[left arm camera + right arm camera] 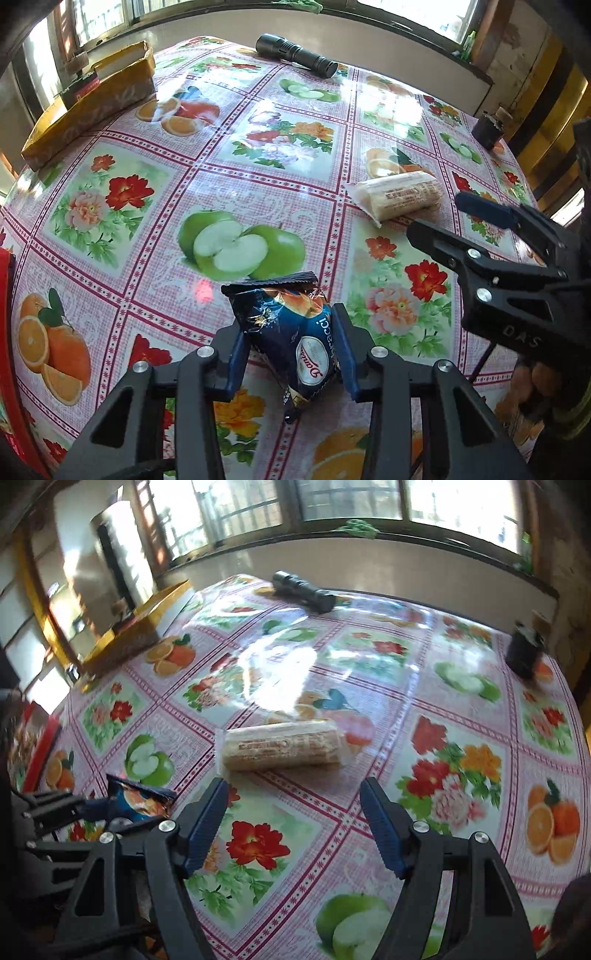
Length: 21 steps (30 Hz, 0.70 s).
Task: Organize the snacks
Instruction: 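Grasp the blue snack bag with the left tool while the right tool grasps the other white bar, then carry the blue bag and the white bar over the red-rimmed tray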
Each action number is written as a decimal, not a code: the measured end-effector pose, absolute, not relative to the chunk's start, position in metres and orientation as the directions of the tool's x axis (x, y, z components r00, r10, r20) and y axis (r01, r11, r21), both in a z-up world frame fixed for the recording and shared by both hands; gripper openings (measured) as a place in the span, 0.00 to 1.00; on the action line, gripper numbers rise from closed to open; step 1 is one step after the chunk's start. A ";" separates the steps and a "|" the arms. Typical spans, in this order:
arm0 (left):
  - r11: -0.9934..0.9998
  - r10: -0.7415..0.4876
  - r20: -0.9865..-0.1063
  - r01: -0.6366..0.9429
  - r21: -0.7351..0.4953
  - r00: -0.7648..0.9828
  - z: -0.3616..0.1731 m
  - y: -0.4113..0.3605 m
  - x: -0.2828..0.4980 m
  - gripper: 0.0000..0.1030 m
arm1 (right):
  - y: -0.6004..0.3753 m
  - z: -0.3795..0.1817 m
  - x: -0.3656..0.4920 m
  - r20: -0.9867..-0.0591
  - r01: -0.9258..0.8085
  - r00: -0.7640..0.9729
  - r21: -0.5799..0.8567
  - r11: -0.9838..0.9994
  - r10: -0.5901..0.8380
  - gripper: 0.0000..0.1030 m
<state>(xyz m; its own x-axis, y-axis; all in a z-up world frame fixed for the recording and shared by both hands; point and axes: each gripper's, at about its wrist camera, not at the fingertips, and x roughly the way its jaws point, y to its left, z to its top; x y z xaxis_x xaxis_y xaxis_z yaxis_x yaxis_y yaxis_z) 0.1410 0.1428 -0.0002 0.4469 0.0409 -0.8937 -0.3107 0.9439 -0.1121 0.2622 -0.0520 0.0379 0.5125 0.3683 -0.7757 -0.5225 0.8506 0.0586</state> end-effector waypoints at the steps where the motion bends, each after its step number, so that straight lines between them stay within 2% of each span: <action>1: 0.945 0.034 -0.895 -0.306 -0.116 0.445 0.000 0.147 0.137 0.40 | -0.042 0.037 0.265 -0.782 -0.575 0.499 0.023 0.818 0.373 0.72; 7: 0.949 -0.006 -0.898 -0.281 -0.144 0.440 0.000 0.164 0.122 0.40 | -0.009 0.028 0.291 -0.824 -0.732 0.450 -0.121 0.671 0.343 0.72; 9: 0.949 -0.013 -0.899 -0.279 -0.150 0.438 0.000 0.166 0.118 0.40 | -0.003 0.025 0.301 -0.836 -0.760 0.428 -0.126 0.638 0.345 0.75; 14: 0.947 -0.022 -0.898 -0.278 -0.160 0.439 0.000 0.168 0.119 0.40 | 0.001 0.015 0.316 -0.891 -0.769 0.341 -0.082 0.634 0.299 0.74; 16: 0.948 -0.021 -0.896 -0.276 -0.160 0.443 0.000 0.170 0.115 0.40 | -0.003 0.017 0.311 -0.898 -0.747 0.327 -0.057 0.662 0.293 0.62; 17: 0.947 -0.022 -0.895 -0.276 -0.161 0.445 0.000 0.170 0.115 0.40 | -0.005 0.018 0.305 -0.898 -0.742 0.321 -0.041 0.669 0.300 0.49; 18: 0.947 -0.023 -0.895 -0.278 -0.163 0.445 0.000 0.170 0.114 0.39 | -0.007 0.018 0.297 -0.896 -0.734 0.321 -0.031 0.679 0.306 0.41; 20: 0.945 -0.030 -0.894 -0.278 -0.171 0.448 0.001 0.175 0.107 0.38 | -0.010 0.019 0.280 -0.889 -0.707 0.342 -0.031 0.707 0.303 0.34; 21: 0.945 -0.034 -0.892 -0.278 -0.176 0.450 0.001 0.176 0.104 0.37 | -0.012 0.019 0.272 -0.886 -0.685 0.357 -0.034 0.728 0.295 0.34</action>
